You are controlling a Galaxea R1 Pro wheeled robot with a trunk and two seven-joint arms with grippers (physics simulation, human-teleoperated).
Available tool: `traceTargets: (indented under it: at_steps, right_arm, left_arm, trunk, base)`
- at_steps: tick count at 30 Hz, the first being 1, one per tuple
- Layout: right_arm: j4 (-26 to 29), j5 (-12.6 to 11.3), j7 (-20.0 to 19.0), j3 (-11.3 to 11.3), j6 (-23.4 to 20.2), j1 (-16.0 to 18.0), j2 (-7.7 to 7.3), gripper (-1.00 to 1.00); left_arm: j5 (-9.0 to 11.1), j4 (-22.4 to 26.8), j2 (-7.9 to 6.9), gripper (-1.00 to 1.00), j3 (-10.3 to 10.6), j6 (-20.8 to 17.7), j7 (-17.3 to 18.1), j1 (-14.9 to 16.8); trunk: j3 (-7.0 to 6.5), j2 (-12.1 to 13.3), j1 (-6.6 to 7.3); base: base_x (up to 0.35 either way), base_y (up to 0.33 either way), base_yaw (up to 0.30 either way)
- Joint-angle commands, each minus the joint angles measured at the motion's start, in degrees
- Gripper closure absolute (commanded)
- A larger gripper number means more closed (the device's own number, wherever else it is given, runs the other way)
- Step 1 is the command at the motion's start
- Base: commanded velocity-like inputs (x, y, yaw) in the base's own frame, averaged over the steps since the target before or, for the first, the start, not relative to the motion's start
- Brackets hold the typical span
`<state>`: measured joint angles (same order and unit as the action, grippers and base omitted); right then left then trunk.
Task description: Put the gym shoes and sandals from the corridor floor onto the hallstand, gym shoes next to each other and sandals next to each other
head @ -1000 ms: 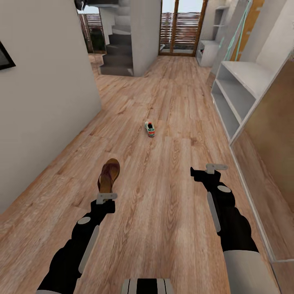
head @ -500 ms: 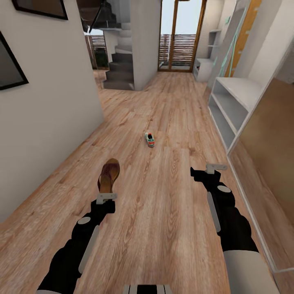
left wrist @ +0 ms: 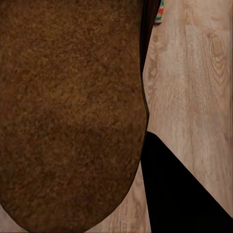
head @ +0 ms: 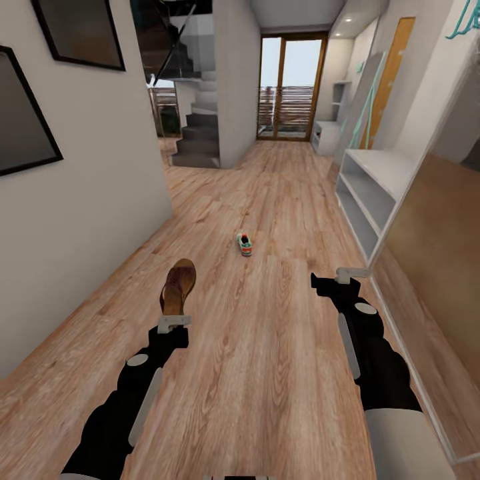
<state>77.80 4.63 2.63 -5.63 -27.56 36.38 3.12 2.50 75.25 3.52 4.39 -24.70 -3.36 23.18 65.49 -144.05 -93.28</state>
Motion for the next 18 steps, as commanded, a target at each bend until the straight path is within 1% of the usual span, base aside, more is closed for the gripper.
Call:
traceTargets:
  at_steps: [1, 18]
  right_arm:
    - [0.1, 0.5, -0.1, -0.1, -0.4, 0.0, 0.04, -1.0]
    - [0.1, 0.5, -0.1, -0.1, -0.4, 0.0, 0.04, -1.0]
  left_arm:
    - [0.1, 0.1, -0.01, 1.0, 0.1, -0.4, -0.2, 0.0]
    - [0.1, 0.1, -0.01, 1.0, 0.1, -0.4, -0.2, 0.0]
  trunk:
    - [-0.27, 0.0, 0.03]
    - [-5.64, 0.2, 0.47]
  base:
    - [0.0, 0.0, 0.0]
    - [0.0, 0.0, 0.0]
